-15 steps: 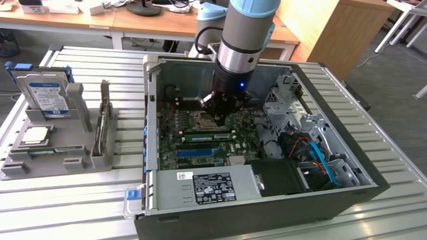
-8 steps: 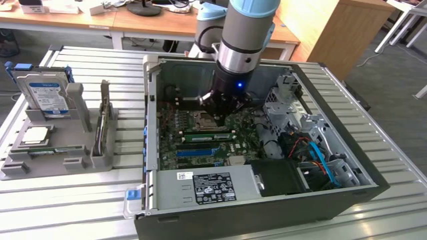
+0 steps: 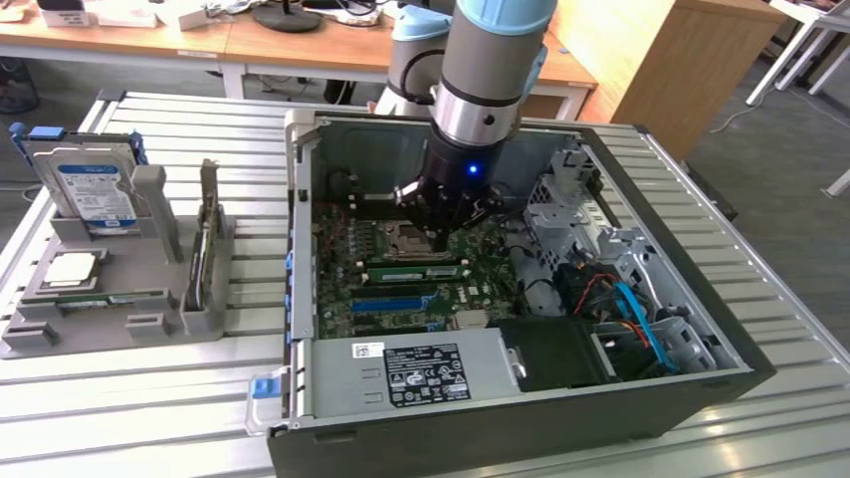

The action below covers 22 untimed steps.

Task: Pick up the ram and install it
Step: 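Press down the ram until it locks into place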

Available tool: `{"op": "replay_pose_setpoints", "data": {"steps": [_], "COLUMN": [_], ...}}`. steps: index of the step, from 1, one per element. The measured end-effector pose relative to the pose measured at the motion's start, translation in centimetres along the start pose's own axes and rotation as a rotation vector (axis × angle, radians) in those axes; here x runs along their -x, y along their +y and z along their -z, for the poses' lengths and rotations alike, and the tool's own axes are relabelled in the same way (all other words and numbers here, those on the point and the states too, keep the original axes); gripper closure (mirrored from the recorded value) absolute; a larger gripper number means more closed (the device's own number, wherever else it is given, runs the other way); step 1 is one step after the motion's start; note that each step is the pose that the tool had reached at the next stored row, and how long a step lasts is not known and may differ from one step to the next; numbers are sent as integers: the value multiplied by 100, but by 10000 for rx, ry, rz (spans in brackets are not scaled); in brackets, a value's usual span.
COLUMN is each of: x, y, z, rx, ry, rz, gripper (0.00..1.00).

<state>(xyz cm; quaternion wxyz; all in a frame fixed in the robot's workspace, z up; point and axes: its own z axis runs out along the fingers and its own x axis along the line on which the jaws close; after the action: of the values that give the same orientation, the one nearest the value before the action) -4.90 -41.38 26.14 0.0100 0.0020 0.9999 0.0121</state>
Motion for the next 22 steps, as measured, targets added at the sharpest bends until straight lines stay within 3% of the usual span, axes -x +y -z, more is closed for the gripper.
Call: {"op": "replay_pose_setpoints", "data": {"steps": [6, 9, 11, 22], "x": [3, 16, 19, -49], "y": [0, 0, 0, 0], "z": [0, 0, 0, 1], "rx": [0, -1, -2, -1], "ry": [13, 113, 139, 139], "rz": [-3, -4, -5, -5], "gripper": [89, 89, 89, 89]}}
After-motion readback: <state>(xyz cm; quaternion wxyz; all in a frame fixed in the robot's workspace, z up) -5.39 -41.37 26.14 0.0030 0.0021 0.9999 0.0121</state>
